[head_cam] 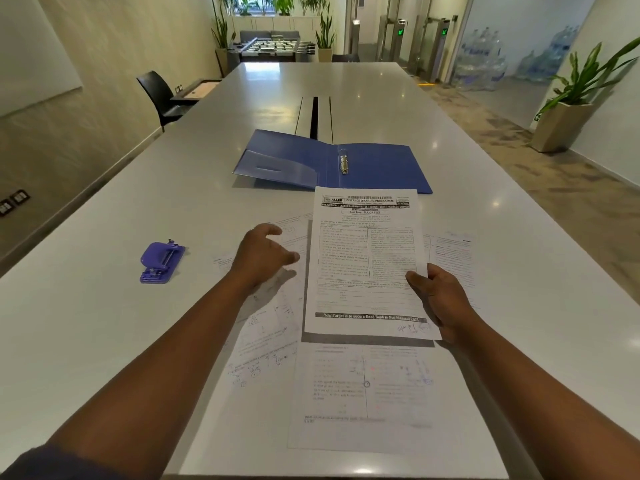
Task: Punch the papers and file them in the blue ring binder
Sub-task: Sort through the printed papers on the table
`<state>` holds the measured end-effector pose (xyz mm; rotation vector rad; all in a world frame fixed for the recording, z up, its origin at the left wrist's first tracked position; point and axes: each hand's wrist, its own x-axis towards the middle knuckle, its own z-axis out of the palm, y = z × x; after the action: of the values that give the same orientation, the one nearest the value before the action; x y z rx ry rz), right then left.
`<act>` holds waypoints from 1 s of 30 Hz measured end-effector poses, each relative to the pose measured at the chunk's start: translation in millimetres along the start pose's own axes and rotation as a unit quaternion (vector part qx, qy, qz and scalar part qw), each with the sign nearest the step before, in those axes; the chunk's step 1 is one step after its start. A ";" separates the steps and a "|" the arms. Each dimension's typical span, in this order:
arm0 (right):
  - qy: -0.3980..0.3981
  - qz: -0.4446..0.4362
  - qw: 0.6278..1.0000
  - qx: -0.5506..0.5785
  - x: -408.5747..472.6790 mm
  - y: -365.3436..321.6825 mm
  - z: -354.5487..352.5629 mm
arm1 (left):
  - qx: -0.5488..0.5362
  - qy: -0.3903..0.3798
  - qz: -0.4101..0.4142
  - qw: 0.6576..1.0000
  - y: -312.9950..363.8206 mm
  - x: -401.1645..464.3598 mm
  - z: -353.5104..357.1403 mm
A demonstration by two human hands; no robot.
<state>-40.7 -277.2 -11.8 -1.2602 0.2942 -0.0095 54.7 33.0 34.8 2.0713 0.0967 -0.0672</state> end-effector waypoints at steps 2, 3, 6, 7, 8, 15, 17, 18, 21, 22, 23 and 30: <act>0.000 0.001 1.000 0.008 -0.7 -0.2 0.9 | -0.005 0.026 0.034 0.999 4.2 -0.2 -3.9; 0.001 0.001 1.000 0.009 -1.4 -0.3 1.2 | 0.010 0.015 0.036 0.999 4.9 -0.6 -5.7; 0.004 0.000 1.000 0.009 -2.5 -0.6 1.9 | 0.067 -0.080 -0.010 0.994 0.0 -4.7 -5.8; 0.003 0.000 1.000 0.011 -3.0 -0.5 2.0 | 0.087 -0.110 -0.017 0.990 -2.5 -6.4 -3.7; 0.002 0.001 1.000 0.012 -3.2 -0.3 1.8 | 0.109 -0.135 -0.013 0.985 -4.5 -8.1 -1.1; 0.018 -0.004 1.000 0.008 -3.7 -0.7 1.5 | 0.204 -0.230 0.055 0.950 -2.6 -11.8 18.7; 0.021 0.001 1.000 0.010 -4.5 -1.0 0.7 | 0.227 -0.237 0.059 0.943 -1.4 -10.6 23.0; 0.023 0.003 1.000 0.011 -5.0 -1.2 0.5 | 0.240 -0.240 0.059 0.939 -0.6 -9.9 24.4; 0.026 0.007 1.000 0.012 -5.9 -1.7 0.4 | 0.272 -0.248 0.051 0.929 4.0 -6.7 26.2; 0.027 0.007 1.000 0.012 -6.0 -1.8 0.4 | 0.279 -0.250 0.047 0.926 5.7 -5.5 26.3; 0.028 0.007 1.000 0.013 -6.1 -1.7 0.4 | 0.285 -0.252 0.042 0.924 7.1 -4.2 26.4; 0.026 0.001 0.999 0.022 -4.8 0.7 -1.5 | 0.315 -0.269 0.005 0.910 14.0 2.2 27.4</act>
<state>-45.8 -277.6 -11.8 -1.2161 0.3387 -0.0460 58.0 2.3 33.5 2.6104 -0.3160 -0.7436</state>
